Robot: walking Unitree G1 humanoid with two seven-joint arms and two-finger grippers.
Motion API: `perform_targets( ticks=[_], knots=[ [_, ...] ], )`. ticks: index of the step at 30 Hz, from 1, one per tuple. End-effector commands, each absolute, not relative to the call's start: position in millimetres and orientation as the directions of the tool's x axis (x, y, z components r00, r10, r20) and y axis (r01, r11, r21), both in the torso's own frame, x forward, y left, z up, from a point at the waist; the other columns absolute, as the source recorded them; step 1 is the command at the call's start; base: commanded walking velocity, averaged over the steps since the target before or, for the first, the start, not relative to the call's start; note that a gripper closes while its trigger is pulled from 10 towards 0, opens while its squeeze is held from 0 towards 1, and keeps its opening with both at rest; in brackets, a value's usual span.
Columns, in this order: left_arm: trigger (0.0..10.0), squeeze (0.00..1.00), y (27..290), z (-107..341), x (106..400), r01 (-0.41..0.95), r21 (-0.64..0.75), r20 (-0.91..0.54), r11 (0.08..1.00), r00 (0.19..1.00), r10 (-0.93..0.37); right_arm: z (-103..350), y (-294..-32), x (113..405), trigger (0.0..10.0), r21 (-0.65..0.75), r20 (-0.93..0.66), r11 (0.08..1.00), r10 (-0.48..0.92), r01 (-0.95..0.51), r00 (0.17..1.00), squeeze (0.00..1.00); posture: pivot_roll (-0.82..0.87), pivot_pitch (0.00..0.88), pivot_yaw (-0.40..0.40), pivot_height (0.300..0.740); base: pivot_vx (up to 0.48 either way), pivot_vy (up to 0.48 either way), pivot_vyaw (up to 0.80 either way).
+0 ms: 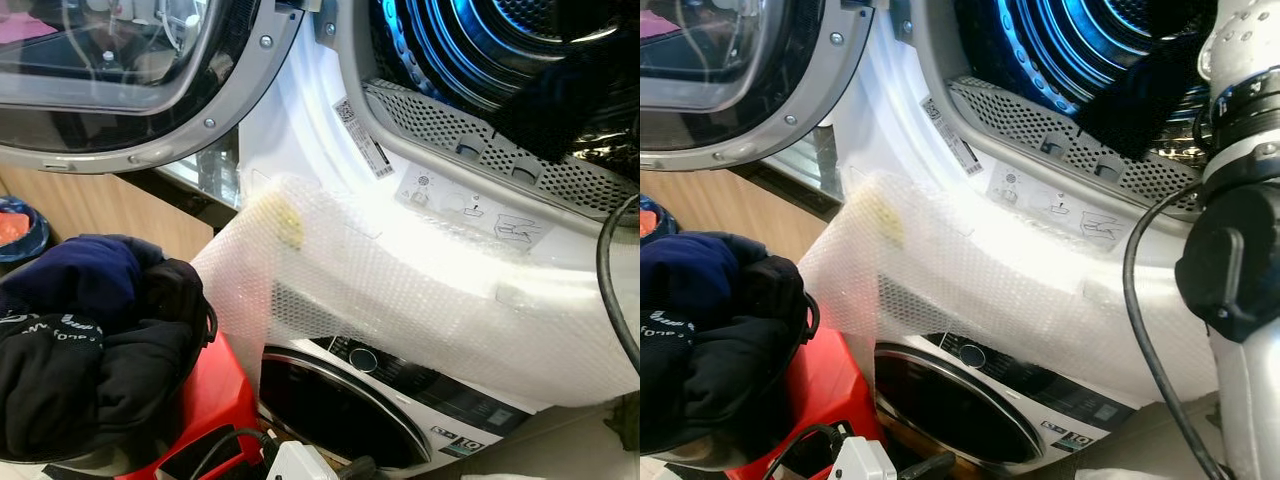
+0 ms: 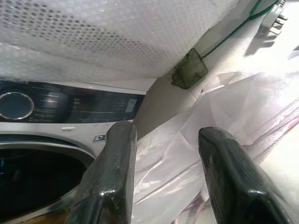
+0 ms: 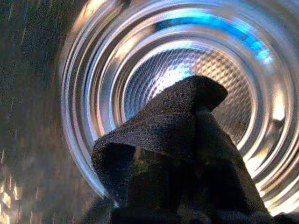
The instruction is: Clothes washing
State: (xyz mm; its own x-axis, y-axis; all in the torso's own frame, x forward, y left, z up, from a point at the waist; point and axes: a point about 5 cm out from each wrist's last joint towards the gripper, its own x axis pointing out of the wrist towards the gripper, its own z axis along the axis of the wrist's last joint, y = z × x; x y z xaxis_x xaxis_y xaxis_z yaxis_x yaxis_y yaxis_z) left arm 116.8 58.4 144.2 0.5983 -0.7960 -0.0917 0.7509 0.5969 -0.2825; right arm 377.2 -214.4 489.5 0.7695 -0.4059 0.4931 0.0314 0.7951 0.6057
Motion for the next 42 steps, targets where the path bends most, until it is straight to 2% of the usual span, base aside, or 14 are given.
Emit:
perform_targets(
  ticks=[1,2,4,7,11,12,16,21,24,34,42],
  knots=[
    [10.0,0.00,54,150,113,0.757,-0.296,-0.072,0.583,0.591,-0.804,481,-211,383,10.0,0.571,0.468,0.819,-0.386,0.062,0.795,0.00,0.12,0.196,-0.282,0.740,0.000,0.000,0.00],
    [10.0,0.00,53,151,113,0.754,-0.300,-0.071,0.584,0.593,-0.802,464,-194,394,10.0,0.494,0.431,0.865,-0.328,0.084,0.841,0.00,0.12,0.208,-0.281,0.740,0.000,0.000,0.00],
    [10.0,0.00,52,151,113,0.751,-0.304,-0.070,0.586,0.596,-0.800,444,-176,404,10.0,0.375,0.391,0.920,-0.269,0.115,0.880,0.00,0.12,0.213,-0.281,0.740,0.000,0.000,0.00],
    [10.0,0.00,51,151,113,0.747,-0.309,-0.070,0.588,0.599,-0.798,425,-170,411,10.0,0.293,0.343,0.945,-0.242,0.142,0.908,0.00,0.12,0.211,-0.279,0.740,0.000,0.000,0.00],
    [10.0,0.00,51,150,114,0.745,-0.310,-0.068,0.591,0.603,-0.795,420,-182,412,10.0,0.279,0.328,0.943,-0.270,0.180,0.905,0.00,0.11,0.204,-0.275,0.740,0.000,0.000,0.00],
    [10.0,0.00,51,150,115,0.744,-0.310,-0.067,0.592,0.604,-0.794,421,-187,411,10.0,0.299,0.316,0.936,-0.281,0.186,0.906,1.00,0.11,0.200,-0.273,0.740,0.000,0.000,0.00],
    [10.0,0.00,51,151,117,0.746,-0.309,-0.061,0.590,0.603,-0.795,429,-198,407,10.0,0.320,0.317,0.925,-0.309,0.205,0.897,1.00,0.10,0.191,-0.268,0.740,0.000,0.000,0.00],
    [10.0,0.00,51,150,118,0.744,-0.309,-0.065,0.592,0.605,-0.794,429,-198,407,10.0,0.311,0.311,0.927,-0.308,0.210,0.899,1.00,0.10,0.191,-0.268,0.740,0.000,0.000,0.00],
    [10.0,0.00,56,149,124,0.754,-0.288,-0.060,0.590,0.601,-0.797,440,-215,399,10.0,0.290,0.335,0.920,-0.356,0.265,0.872,1.00,0.10,0.160,-0.252,0.740,0.000,0.000,0.00],
    [10.0,0.00,59,151,136,0.768,-0.254,-0.050,0.588,0.597,-0.801,438,-213,399,10.0,0.276,0.332,0.920,-0.363,0.279,0.870,1.00,0.10,0.119,-0.226,0.740,0.000,0.000,0.00],
    [10.0,0.00,60,152,141,0.781,-0.240,-0.045,0.576,0.584,-0.811,430,-217,398,10.0,0.199,0.300,0.934,-0.348,0.298,0.888,1.00,0.08,0.102,-0.207,0.740,0.000,0.000,0.00]
  ],
)
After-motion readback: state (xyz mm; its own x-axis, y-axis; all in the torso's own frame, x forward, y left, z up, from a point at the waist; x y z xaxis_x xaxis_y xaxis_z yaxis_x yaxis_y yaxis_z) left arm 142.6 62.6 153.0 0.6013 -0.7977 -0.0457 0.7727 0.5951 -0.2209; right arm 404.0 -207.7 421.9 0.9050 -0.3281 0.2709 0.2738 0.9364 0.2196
